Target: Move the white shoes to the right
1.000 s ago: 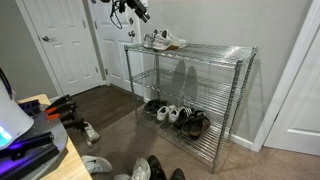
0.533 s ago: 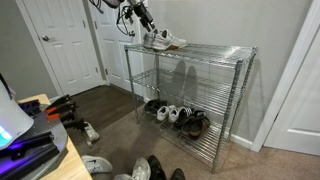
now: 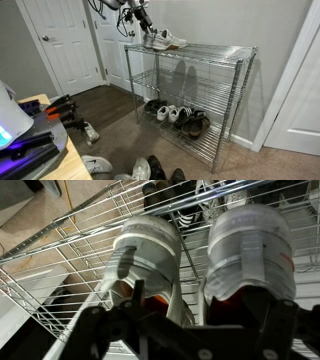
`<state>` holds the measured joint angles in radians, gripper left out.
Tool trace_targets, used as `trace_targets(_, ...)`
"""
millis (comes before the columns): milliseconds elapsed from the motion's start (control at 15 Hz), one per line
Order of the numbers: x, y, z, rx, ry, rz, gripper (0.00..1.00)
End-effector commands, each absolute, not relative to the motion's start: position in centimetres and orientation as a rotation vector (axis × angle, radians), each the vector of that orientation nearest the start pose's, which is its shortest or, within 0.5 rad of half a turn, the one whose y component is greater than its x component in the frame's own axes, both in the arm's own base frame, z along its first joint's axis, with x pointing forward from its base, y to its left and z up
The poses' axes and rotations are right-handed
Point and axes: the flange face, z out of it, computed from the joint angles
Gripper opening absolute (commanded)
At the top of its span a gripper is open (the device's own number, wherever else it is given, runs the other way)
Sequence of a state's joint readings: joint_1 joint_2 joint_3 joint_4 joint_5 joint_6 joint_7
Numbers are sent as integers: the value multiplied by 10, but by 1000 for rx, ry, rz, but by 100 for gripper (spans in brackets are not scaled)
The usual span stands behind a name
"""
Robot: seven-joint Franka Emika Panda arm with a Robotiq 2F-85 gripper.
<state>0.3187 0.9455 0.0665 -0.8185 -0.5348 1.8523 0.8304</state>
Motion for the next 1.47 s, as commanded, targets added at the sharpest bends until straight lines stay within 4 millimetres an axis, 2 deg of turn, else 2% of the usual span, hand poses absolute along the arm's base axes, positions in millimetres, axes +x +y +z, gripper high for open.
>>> trace_targets(0,765,231,371,-3384,581,-525,100)
trace_targets(267,776,221,372,-3385,490,-543,100)
trace_targets(467,783,209,358,-3403,363,-500,100)
trace_targets(667,785,196,338,-3402,331,-369,100)
trace_targets(867,785,193,333,-3369,307,-313,100)
trace_targets(933,786,194,333,-3348,286,-309,75)
trace_targets(1000,785,196,333,-3344,279,-295,74)
trace_targets(1400,782,203,335,-3350,261,-279,34)
